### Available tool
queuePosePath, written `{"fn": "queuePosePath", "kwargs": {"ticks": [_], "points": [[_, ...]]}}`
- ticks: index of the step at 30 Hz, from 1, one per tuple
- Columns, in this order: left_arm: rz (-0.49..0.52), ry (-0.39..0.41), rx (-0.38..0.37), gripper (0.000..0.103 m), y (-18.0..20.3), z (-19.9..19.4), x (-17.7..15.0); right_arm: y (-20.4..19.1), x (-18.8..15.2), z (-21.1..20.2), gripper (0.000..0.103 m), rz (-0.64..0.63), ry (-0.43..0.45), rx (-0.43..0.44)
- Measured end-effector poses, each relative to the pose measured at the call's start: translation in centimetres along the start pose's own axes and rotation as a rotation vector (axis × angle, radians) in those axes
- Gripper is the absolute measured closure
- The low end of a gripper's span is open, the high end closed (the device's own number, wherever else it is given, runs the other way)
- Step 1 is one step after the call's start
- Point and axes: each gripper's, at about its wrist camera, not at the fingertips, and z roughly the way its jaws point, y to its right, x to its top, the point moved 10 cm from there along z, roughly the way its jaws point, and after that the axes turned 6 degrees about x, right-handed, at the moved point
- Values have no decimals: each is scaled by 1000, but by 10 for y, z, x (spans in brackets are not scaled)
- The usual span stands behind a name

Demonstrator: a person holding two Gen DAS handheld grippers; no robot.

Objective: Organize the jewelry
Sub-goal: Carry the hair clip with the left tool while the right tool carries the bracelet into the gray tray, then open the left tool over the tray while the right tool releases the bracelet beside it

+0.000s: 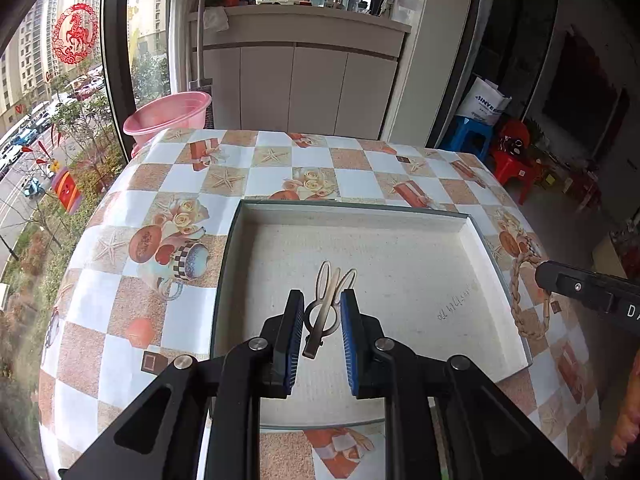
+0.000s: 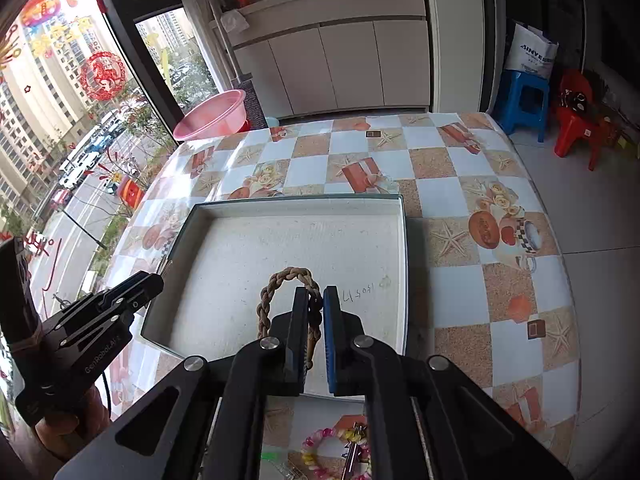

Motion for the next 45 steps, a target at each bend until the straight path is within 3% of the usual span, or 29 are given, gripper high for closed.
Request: {"fn": "queuePosePath", "kwargs": {"ticks": [10, 20, 26, 27, 28, 29, 30, 31, 37, 45], "points": [[33, -92, 63, 72, 3, 73, -12, 30, -1, 80, 95, 74, -63, -31], [90, -76, 154, 71, 1, 84, -22, 44, -20, 107, 95, 104, -116, -53], [79, -72, 131, 71, 3, 79, -21, 44, -20, 101, 91, 132, -117, -31], [77, -68, 128, 66, 4, 78, -20, 43, -20, 99, 89, 137, -111, -20], [77, -63, 129, 29, 4, 77, -19, 42, -19, 96, 80, 143, -105, -10], [68, -46, 136, 6, 3, 74, -18, 41, -18, 93, 66, 151, -98, 2], [54, -8, 155, 0, 0, 68, -14, 41, -16, 89, 59, 158, -89, 12], [54, 13, 157, 0, 0, 65, -12, 40, -14, 85, 55, 160, -77, 16], [61, 24, 133, 0, 6, 48, -12, 34, -10, 64, 53, 161, -43, 42], [47, 73, 93, 0, 5, 2, -17, 21, -17, 29, 24, 141, 1, 73]]}}
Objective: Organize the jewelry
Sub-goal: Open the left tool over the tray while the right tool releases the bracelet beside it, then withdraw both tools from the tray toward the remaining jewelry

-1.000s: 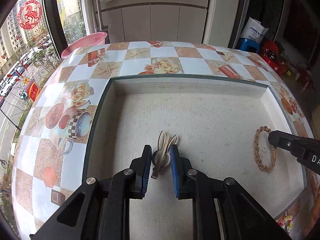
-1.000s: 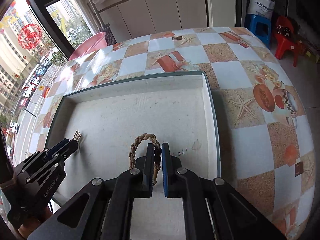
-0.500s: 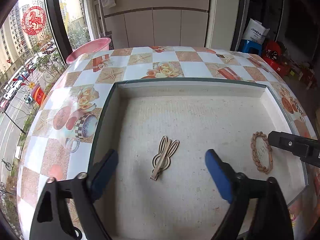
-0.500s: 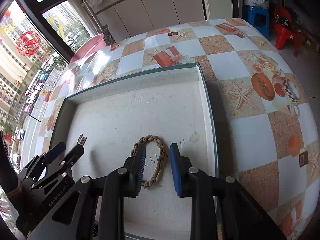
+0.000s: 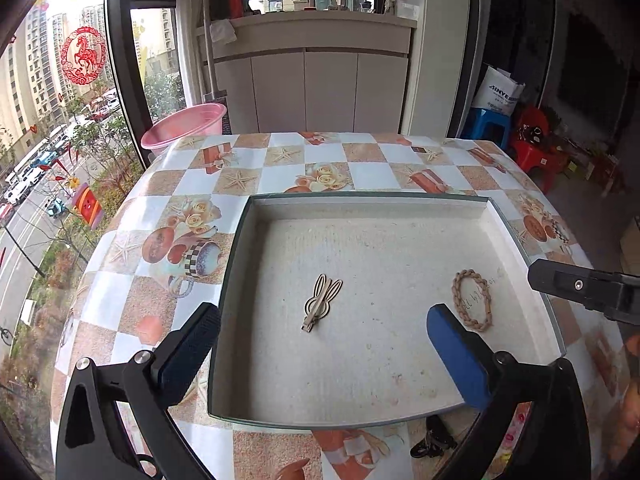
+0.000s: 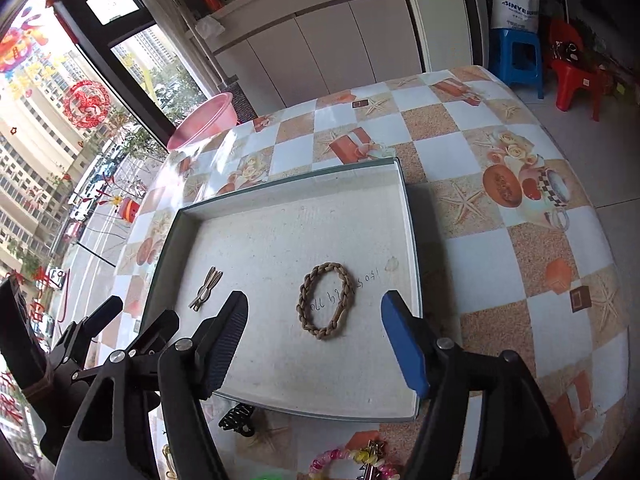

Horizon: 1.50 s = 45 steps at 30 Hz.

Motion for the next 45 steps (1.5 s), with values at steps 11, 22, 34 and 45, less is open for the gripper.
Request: {"fn": "queuePosePath", "kwargs": {"ticks": [11, 22, 34, 45], "points": [[-10, 1, -64, 0, -6, -58, -40, -17, -27, -51, 0, -17, 58, 58], [-27, -11, -7, 0, -39, -91, -95, -15, -54, -96, 0, 8, 108, 58], [-18, -114, 12, 0, -59, -86, -167, -21, -125, -94, 0, -46, -18, 28], [-72, -172, 37, 0, -73, -68, -193, -10, -196, -63, 0, -29, -141, -27]]}}
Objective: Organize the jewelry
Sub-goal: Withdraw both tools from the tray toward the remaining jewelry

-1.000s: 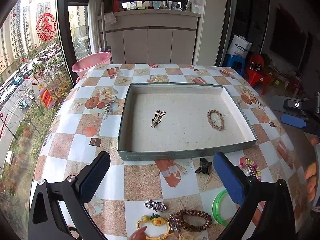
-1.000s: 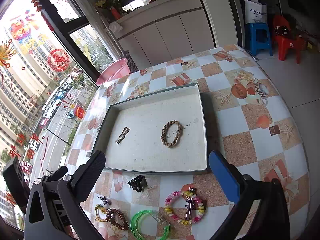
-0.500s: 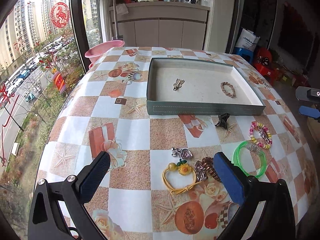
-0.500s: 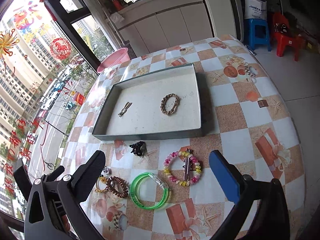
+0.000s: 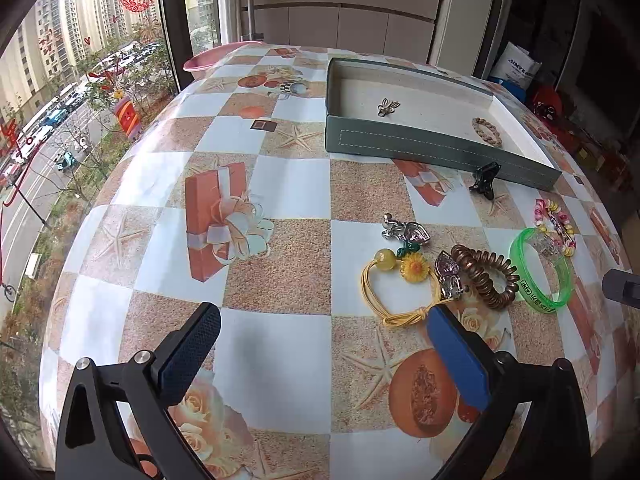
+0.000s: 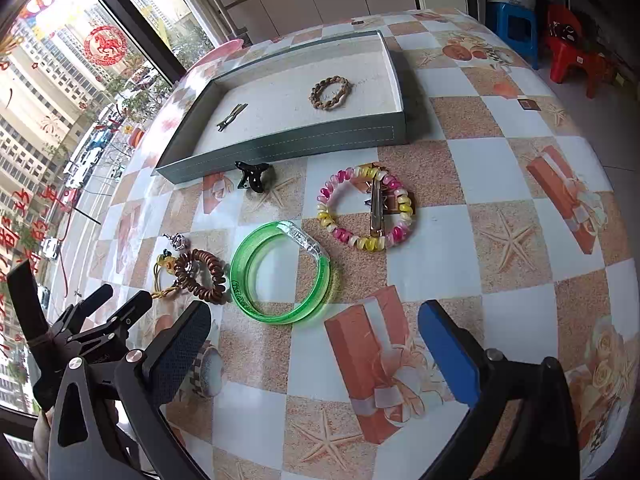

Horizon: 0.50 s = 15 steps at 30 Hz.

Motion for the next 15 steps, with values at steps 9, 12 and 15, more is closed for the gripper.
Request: {"fn": "queuePosePath", "kwargs": {"ticks": [9, 12, 15], "points": [[16, 3, 17, 0, -2, 10, 9, 5, -7, 14, 0, 12, -19, -47], [22, 4, 23, 0, -1, 13, 12, 8, -4, 17, 0, 14, -9, -73], [36, 8, 21, 0, 2, 14, 14, 16, -1, 22, 0, 32, -3, -109]]}}
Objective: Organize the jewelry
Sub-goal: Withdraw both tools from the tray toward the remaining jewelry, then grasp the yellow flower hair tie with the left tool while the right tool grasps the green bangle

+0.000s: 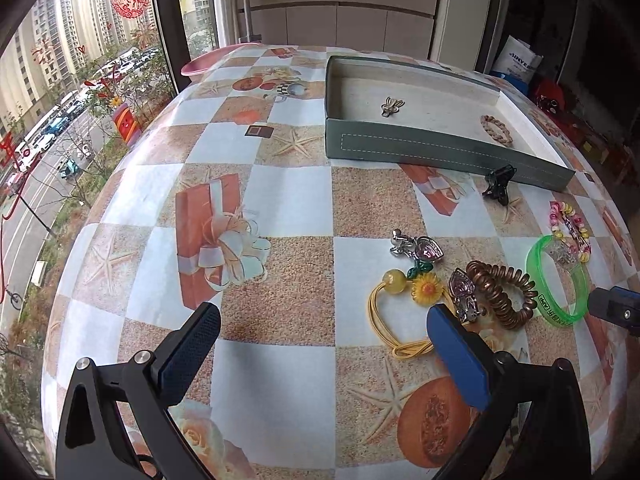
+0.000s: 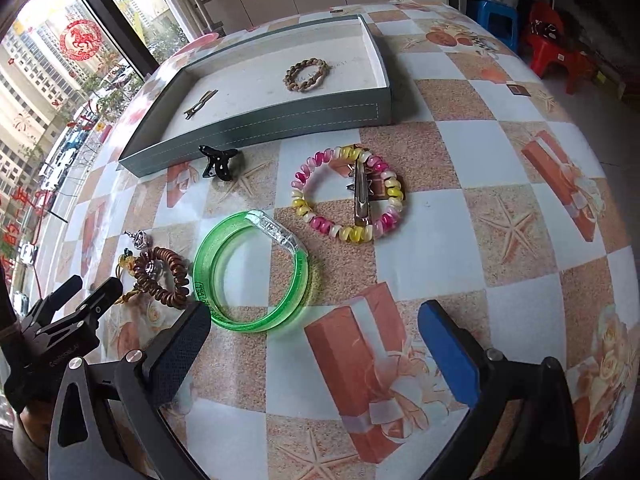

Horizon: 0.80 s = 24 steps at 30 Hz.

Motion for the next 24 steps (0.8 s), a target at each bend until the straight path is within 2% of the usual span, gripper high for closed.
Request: {"fn": "queuePosePath", "kwargs": {"ticks": [6, 14, 15, 17, 21, 23, 24], "points": [[49, 9, 8, 0, 10, 4, 4, -3, 6, 10, 2, -27, -2, -45], [88, 16, -8, 2, 22, 2, 3, -18, 5, 20, 19, -130, -7, -135], [93, 17, -15, 7, 24, 1, 3, -19, 5, 20, 22, -141, -6, -143], [104, 19, -25, 10, 29, -1, 2, -20, 3, 17, 33, -164, -2, -165], [134, 25, -44, 25, 38, -7, 0, -22, 1, 15, 45, -180, -4, -161], [149, 25, -63, 36, 44, -10, -1, -23, 1, 15, 54, -187, -3, -161], [157, 25, -76, 45, 47, -12, -2, -24, 1, 15, 56, -189, -4, -160]]}}
